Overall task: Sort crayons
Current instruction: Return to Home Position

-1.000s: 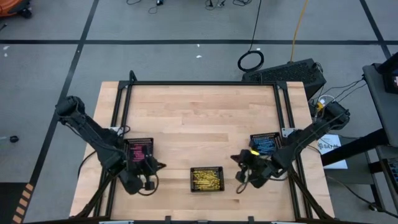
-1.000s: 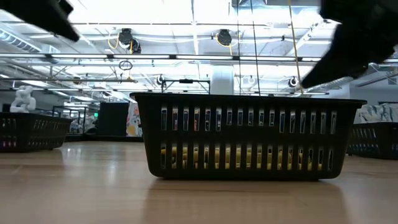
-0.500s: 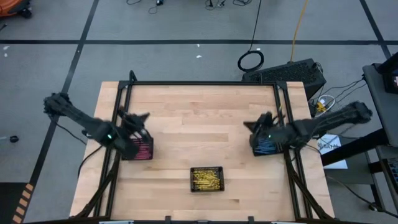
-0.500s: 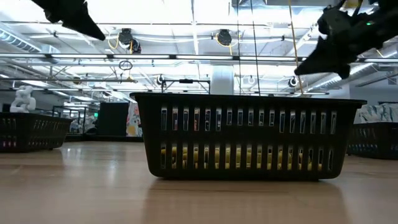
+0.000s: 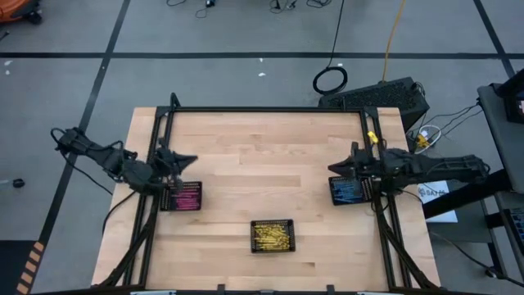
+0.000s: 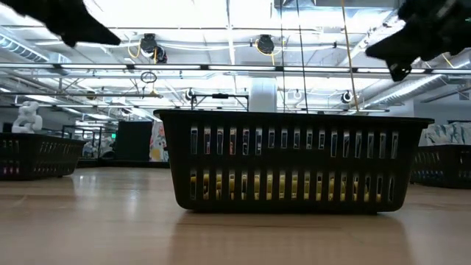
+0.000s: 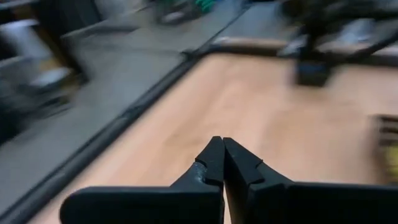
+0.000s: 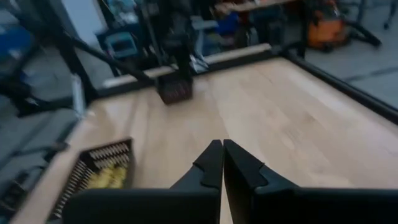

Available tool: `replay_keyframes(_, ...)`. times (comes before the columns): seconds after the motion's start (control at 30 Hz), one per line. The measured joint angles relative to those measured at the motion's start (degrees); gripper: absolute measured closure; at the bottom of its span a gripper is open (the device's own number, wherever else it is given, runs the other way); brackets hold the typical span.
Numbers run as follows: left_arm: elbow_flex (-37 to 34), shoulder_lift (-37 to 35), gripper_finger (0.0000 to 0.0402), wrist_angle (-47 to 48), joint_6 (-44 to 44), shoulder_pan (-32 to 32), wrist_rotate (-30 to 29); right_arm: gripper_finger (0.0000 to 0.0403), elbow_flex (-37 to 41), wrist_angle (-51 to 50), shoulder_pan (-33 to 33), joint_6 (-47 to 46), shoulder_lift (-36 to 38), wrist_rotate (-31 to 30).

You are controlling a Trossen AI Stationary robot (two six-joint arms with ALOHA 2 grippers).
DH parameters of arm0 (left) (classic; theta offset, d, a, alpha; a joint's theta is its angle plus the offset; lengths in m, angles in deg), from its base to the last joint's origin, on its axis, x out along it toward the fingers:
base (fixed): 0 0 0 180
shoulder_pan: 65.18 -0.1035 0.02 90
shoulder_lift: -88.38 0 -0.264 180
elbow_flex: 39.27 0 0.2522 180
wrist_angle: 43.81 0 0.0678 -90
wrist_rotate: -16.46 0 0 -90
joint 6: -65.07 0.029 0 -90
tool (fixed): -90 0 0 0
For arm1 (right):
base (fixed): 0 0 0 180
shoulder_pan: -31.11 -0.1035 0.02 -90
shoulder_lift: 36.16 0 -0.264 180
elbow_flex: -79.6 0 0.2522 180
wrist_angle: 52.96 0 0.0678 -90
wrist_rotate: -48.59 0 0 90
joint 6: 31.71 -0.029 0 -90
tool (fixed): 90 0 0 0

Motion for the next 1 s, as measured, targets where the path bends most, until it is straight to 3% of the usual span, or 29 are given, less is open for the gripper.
replay_keyframes(0.13,-8.9,-10.5,0.0402,-16.3,10.6,-2.2,10.5,0.0403,1.7,-1.4,0.0,-0.4,8.4,4.6)
replay_keyframes(0.33,-10.8,-27.0,0.0402,-17.9,16.8,-9.5,23.0,0.0403,6.3,-1.3,0.0,-2.1,17.4,7.5)
replay_keyframes(0.53,-10.5,-26.3,0.0401,-19.6,17.1,-13.6,32.8,0.0403,11.6,2.3,0.0,-5.7,16.8,10.6)
replay_keyframes(0.63,-12.8,-26.4,0.0401,-17.2,15.9,-15.4,34.9,0.0403,13.7,5.0,0.0,-6.9,17.0,13.2)
replay_keyframes(1.0,-24.6,-26.5,0.0401,-29.3,9.7,-26.4,48.2,0.0403,14.5,6.0,0.0,-5.3,17.6,13.4)
